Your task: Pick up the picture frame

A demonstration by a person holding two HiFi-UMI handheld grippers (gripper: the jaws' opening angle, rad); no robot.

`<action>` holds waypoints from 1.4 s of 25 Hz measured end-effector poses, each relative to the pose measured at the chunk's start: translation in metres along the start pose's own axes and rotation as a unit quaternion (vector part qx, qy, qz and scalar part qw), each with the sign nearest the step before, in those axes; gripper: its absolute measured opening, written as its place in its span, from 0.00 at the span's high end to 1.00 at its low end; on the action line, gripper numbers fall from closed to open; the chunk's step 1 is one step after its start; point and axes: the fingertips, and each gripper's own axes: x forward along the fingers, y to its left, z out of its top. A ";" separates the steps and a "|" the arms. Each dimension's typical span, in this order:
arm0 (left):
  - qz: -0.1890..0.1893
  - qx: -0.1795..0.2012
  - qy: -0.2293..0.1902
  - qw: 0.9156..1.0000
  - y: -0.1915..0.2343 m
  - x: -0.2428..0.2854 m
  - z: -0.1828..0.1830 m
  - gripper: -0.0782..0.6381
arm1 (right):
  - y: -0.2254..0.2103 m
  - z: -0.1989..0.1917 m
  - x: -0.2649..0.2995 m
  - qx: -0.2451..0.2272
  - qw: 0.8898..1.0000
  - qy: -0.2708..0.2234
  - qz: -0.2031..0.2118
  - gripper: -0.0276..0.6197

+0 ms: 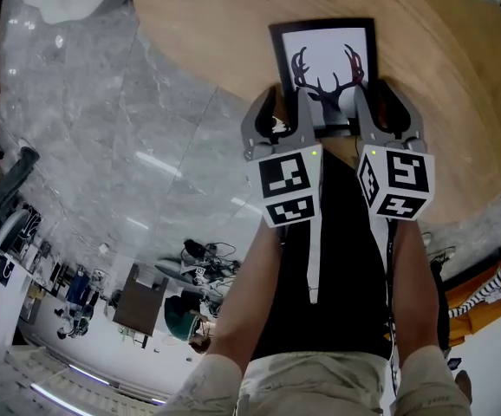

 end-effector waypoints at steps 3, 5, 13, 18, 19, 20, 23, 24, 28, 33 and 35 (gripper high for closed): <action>-0.005 -0.008 0.000 1.000 0.000 0.000 -0.001 0.68 | 0.000 0.000 0.001 -0.002 1.000 0.003 0.001 0.74; -0.008 -0.009 -0.001 1.000 0.000 0.000 -0.001 0.68 | 0.001 -0.001 0.001 -0.001 1.000 0.004 0.004 0.76; -0.011 -0.017 -0.006 1.000 -0.005 0.001 -0.002 0.73 | -0.003 -0.002 0.002 0.001 1.000 0.007 0.009 0.81; -0.010 -0.020 -0.009 1.000 -0.004 -0.001 0.001 0.75 | -0.004 -0.001 -0.001 0.011 1.000 0.007 0.015 0.84; -0.009 -0.020 -0.011 1.000 -0.003 -0.002 0.002 0.75 | -0.004 0.000 -0.001 0.011 1.000 0.006 0.014 0.85; -0.008 -0.019 -0.012 1.000 -0.003 -0.002 0.003 0.76 | -0.003 0.001 -0.001 0.010 1.000 0.004 0.012 0.85; -0.009 -0.013 -0.016 1.000 -0.003 -0.004 0.005 0.76 | -0.003 0.003 -0.003 0.010 1.000 -0.002 0.006 0.85; -0.010 -0.011 -0.020 1.000 -0.003 -0.006 0.007 0.77 | -0.003 0.004 -0.005 0.012 1.000 -0.006 0.006 0.85; -0.018 -0.006 -0.039 0.999 -0.004 -0.019 0.021 0.78 | 0.000 0.016 -0.019 0.015 1.000 -0.024 0.004 0.85; -0.020 0.011 -0.056 0.998 -0.007 -0.037 0.043 0.78 | 0.004 0.037 -0.038 0.018 0.999 -0.049 -0.005 0.85; -0.023 0.020 -0.069 0.997 -0.013 -0.046 0.057 0.78 | 0.002 0.050 -0.048 0.019 0.998 -0.063 -0.010 0.85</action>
